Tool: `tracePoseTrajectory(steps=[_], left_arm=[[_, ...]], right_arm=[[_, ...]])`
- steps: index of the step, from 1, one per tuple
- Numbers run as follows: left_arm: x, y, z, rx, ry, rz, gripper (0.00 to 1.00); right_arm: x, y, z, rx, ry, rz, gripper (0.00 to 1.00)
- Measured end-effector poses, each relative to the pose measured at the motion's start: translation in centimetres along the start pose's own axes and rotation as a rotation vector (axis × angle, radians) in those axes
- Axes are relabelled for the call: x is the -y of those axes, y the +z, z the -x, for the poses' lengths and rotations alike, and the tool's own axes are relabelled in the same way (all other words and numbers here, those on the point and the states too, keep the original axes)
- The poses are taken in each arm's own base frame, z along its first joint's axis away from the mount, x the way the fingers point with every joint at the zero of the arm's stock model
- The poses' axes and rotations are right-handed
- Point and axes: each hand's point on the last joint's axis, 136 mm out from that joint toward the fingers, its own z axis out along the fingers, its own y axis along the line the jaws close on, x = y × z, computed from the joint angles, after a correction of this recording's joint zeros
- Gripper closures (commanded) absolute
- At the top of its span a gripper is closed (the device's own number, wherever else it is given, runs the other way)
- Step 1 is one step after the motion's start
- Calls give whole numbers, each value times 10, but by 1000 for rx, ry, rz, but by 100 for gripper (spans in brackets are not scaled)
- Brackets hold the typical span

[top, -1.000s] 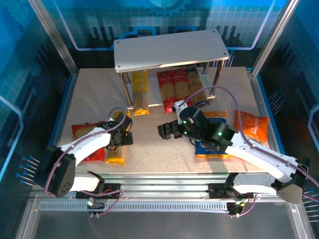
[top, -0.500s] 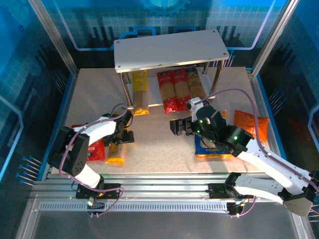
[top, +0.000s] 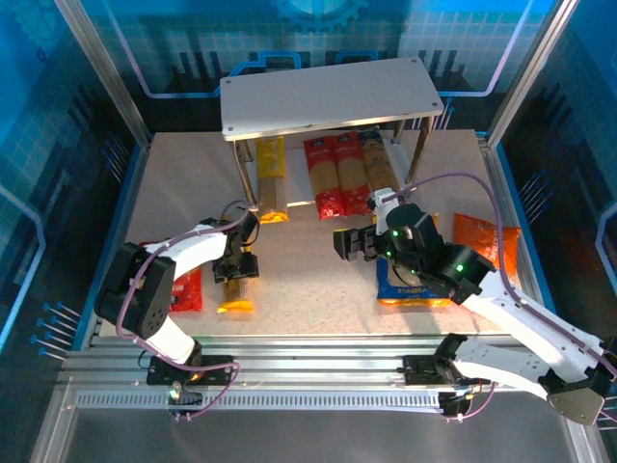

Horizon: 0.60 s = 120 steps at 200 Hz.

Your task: Place and organize the pasta boxes and bags onto the shelf

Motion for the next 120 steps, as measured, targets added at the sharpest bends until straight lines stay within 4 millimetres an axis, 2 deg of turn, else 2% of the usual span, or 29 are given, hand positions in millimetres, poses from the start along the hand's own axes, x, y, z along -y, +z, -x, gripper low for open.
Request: tracePoseTrajectory(steps=[16, 21, 35, 63, 90, 120], left_arm=[[4, -3, -2, 9, -7, -22, 81], [5, -5, -2, 15, -10, -28, 85], [6, -11, -1, 31, -15, -47, 87], [6, -11, -3, 39, -18, -58, 90], [6, -14, -3, 75, -19, -87, 100], [7, -21, -23, 74, -11, -143, 100]], right_arm=[[0, 1, -1, 0, 1, 3, 1], [0, 1, -1, -1, 1, 3, 1], [0, 1, -1, 0, 2, 5, 1], [0, -3, 2, 13, 4, 10, 1], [-1, -10, 6, 35, 8, 16, 1], [-1, -14, 8, 46, 9, 20, 1]])
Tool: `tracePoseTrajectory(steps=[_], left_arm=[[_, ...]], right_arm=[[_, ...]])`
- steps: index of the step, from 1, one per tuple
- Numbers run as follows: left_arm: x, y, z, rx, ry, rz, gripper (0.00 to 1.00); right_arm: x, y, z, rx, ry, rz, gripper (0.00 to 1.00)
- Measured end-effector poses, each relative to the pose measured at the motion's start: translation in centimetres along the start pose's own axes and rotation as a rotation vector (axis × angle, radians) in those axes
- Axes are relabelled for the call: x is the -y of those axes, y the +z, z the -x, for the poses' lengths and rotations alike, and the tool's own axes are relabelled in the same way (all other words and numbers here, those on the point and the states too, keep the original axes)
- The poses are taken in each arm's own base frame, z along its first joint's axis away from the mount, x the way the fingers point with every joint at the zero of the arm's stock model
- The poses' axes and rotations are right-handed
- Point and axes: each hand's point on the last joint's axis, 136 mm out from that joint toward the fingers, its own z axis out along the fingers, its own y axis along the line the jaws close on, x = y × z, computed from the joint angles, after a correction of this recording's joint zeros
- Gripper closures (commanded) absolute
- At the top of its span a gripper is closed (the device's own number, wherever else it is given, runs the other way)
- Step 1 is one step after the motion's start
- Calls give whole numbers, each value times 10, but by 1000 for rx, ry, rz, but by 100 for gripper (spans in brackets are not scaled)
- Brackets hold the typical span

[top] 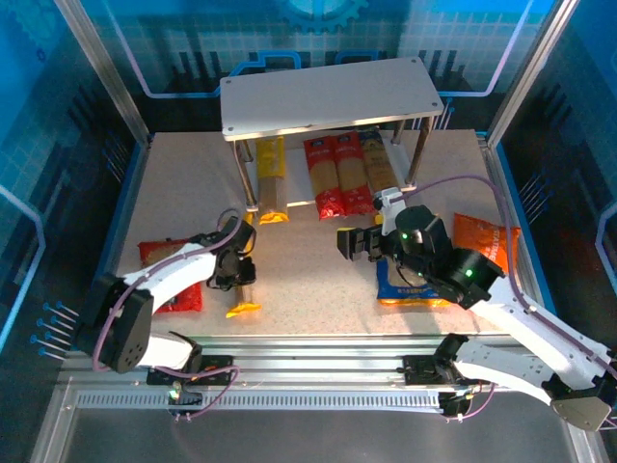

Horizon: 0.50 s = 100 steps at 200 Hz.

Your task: Place and organize the pasta boxes and bags onto the shelf

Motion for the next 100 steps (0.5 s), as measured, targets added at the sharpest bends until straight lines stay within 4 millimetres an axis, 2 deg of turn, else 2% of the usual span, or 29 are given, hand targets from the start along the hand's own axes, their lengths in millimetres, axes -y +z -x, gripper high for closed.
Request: tracePoseTrajectory(steps=[35, 100], left_arm=[[-4, -24, -37, -33, -15, -74, 100], [5, -71, -41, 66, -38, -203, 100]], right_arm=[[0, 0, 0, -1, -4, -2, 1], [3, 2, 0, 2, -12, -18, 1]])
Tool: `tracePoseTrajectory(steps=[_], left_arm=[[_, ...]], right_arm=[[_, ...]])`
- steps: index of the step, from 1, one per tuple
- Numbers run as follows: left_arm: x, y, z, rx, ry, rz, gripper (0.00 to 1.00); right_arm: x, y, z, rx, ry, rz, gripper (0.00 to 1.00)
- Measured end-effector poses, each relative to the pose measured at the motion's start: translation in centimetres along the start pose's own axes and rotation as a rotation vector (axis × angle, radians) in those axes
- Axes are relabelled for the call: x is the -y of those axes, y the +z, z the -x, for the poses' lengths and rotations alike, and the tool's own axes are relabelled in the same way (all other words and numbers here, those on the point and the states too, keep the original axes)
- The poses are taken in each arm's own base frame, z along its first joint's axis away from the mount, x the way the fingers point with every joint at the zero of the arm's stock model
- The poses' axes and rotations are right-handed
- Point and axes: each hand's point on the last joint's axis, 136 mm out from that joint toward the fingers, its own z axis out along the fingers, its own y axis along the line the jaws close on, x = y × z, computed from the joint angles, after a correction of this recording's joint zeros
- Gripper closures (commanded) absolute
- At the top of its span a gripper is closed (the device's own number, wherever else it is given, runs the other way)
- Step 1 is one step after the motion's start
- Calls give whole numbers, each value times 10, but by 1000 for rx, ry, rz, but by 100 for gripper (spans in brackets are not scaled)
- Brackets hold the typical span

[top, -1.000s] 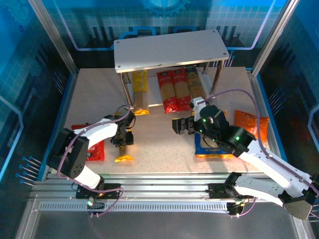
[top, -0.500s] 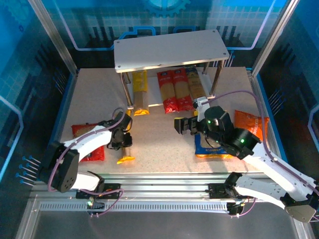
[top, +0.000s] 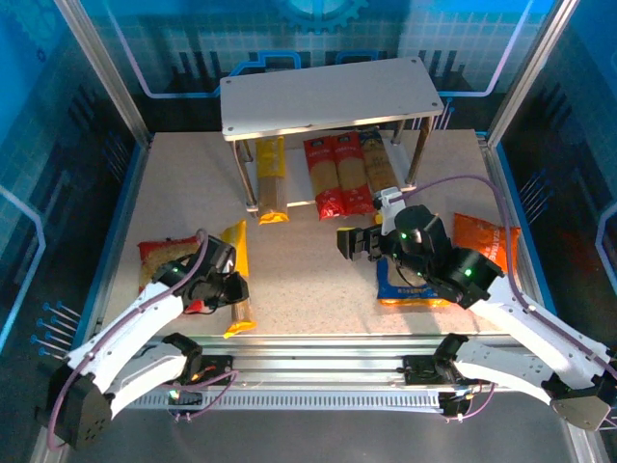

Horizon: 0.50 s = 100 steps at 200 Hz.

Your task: Place and organize the pasta boxes and bags onto the shelf

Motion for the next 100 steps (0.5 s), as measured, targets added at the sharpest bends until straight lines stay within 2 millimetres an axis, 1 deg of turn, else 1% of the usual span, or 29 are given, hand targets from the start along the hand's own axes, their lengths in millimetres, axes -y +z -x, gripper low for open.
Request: tracePoseTrajectory(steps=[28, 69, 84, 100], left_arm=[[14, -21, -2, 9, 26, -32, 100], [50, -53, 1, 33, 113, -111, 100], [63, -58, 6, 41, 140, -135, 100], [76, -57, 13, 41, 157, -143, 100]], right_arm=[[3, 0, 1, 5, -5, -15, 1], [8, -1, 5, 19, -18, -41, 1], [11, -1, 8, 22, -25, -56, 1], [15, -3, 12, 25, -34, -75, 1]])
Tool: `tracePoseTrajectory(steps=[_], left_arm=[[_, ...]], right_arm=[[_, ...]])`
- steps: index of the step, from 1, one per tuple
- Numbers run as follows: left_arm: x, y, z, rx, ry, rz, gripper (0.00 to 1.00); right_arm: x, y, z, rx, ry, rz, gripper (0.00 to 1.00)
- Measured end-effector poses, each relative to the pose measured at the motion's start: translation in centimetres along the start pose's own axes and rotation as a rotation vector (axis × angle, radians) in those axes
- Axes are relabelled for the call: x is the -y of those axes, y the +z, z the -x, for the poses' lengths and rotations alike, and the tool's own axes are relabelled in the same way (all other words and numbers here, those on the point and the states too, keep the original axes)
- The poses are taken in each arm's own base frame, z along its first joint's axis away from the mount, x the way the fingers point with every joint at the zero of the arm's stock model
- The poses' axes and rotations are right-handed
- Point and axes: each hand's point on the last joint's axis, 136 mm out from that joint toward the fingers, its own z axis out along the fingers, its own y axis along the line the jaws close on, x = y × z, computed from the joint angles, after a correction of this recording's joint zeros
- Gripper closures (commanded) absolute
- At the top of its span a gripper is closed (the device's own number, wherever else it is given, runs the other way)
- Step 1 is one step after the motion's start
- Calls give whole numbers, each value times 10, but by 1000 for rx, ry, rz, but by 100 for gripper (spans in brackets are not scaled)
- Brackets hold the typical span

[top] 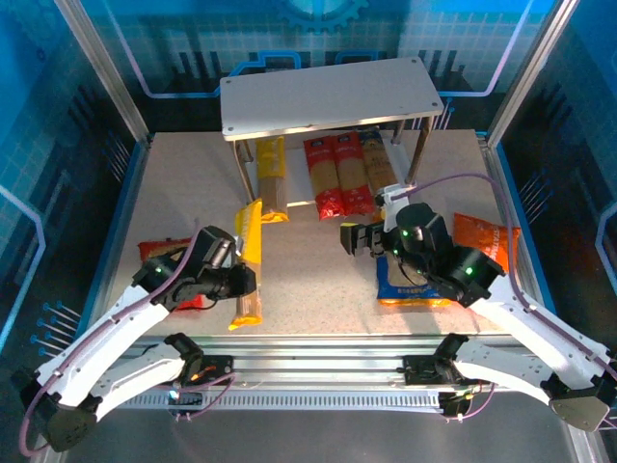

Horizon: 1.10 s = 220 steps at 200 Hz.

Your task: Place and organize the pasta boxes and bags onto the shelf

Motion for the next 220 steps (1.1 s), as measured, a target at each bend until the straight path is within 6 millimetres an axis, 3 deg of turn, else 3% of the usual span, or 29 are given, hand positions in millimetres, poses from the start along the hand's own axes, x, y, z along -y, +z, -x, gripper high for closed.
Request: tracePoseTrajectory(steps=[49, 104, 125, 154, 186, 220], left_arm=[[36, 34, 44, -1, 62, -6, 100], [74, 78, 116, 64, 146, 9, 100], [72, 97, 145, 93, 126, 33, 100], [48, 134, 182, 113, 76, 112, 100], [29, 166, 202, 107, 45, 177, 100], [34, 179, 219, 122, 43, 168, 100]], right_arm=[[18, -7, 6, 10, -12, -66, 0], [30, -11, 5, 6, -10, -100, 0], [35, -11, 6, 6, -9, -110, 0], [41, -10, 6, 1, -2, -121, 0], [46, -10, 7, 0, 6, -127, 0], [50, -7, 7, -10, 18, -126, 0]])
